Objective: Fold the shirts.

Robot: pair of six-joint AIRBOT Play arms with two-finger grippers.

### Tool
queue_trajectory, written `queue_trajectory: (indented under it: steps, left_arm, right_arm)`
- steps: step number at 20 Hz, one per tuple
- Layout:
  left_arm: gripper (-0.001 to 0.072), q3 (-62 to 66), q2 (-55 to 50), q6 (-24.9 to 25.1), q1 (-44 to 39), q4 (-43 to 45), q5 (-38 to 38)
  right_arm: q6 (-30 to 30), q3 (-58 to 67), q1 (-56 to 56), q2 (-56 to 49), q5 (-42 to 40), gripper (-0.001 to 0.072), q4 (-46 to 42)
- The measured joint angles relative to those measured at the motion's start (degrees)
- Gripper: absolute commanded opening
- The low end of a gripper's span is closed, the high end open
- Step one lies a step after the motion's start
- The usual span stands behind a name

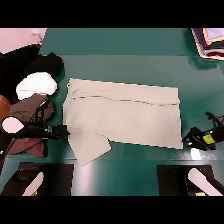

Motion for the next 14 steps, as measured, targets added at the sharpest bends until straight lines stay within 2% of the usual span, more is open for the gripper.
queue_trajectory:
  steps: [3, 5, 10, 14]
  left_arm:
    - [0.0024, 0.0, 0.2, 0.0, 0.0, 0.0, 0.0]
    - [0.0023, 0.1, 0.3, 0.0, 0.0, 0.1, 0.1]
    - [0.0022, 2.5, 3.0, -0.7, 0.0, 3.9, -6.1]
    - [0.0022, 3.7, 10.2, -4.2, 0.0, 4.4, -16.5]
  right_arm:
    - [0.0, -1.2, 3.6, -1.5, -2.0, 0.0235, 0.5]
    - [0.0, -1.6, 6.1, -1.9, -2.9, 0.0025, 0.7]
    - [0.0, -2.0, 9.1, 2.1, -1.4, 0.0014, -0.2]
    - [0.1, -1.6, 9.8, 11.9, 5.4, 0.0013, -5.2]
